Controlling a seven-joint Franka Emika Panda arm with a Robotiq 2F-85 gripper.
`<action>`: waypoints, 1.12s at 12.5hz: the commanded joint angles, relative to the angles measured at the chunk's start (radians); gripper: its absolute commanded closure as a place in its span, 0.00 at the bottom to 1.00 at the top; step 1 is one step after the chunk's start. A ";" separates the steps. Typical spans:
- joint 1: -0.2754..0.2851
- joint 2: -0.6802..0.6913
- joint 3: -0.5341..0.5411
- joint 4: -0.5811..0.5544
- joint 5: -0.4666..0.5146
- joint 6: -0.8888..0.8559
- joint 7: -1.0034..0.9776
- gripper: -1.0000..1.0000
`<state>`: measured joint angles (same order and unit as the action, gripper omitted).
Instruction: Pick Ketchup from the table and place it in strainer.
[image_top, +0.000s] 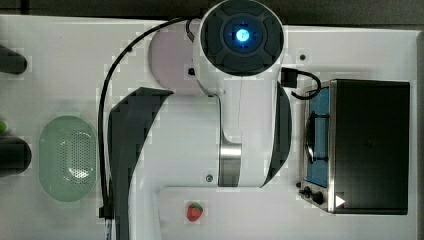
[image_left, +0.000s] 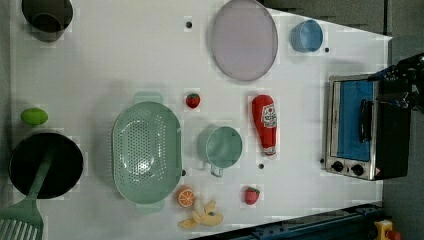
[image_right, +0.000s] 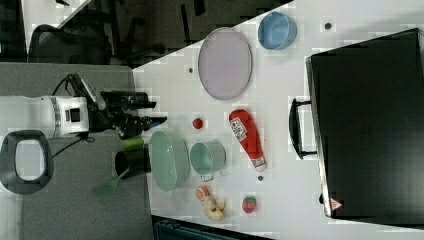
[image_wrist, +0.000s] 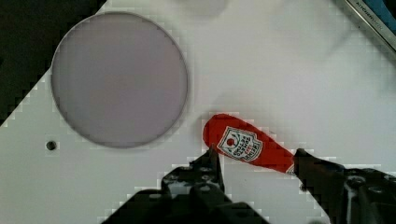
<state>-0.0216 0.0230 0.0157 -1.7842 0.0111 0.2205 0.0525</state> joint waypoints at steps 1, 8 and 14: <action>-0.110 -0.239 0.021 -0.115 0.019 -0.160 -0.041 0.21; -0.105 -0.208 0.057 -0.204 0.019 -0.080 -0.203 0.00; -0.104 -0.142 0.108 -0.350 0.019 0.135 -0.688 0.00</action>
<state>-0.1350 -0.0892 0.1372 -2.1074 0.0252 0.3530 -0.4365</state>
